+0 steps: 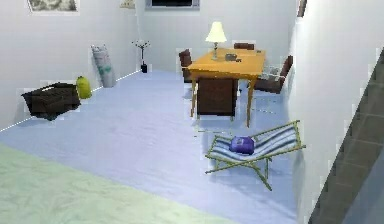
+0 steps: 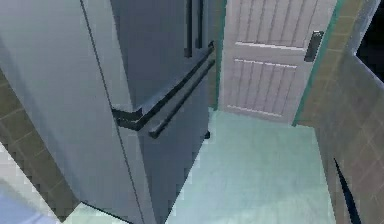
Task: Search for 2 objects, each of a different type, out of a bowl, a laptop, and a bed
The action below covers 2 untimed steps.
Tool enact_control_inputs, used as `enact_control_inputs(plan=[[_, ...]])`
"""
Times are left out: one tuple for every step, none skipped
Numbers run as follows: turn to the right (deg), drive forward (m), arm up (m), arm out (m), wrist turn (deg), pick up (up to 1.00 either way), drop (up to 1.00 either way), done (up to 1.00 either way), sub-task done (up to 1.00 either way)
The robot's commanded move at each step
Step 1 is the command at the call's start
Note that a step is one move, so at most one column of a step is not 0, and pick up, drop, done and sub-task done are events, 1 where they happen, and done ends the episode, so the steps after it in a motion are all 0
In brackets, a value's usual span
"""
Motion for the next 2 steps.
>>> enact_control_inputs(plan=[[-15.0,0.00,0.00,0.00,0.0,0.00,0.00,0.00,0.00],[0.0,1.00,0.00,0.00,0.0,0.00,0.00,0.00,0.00]])
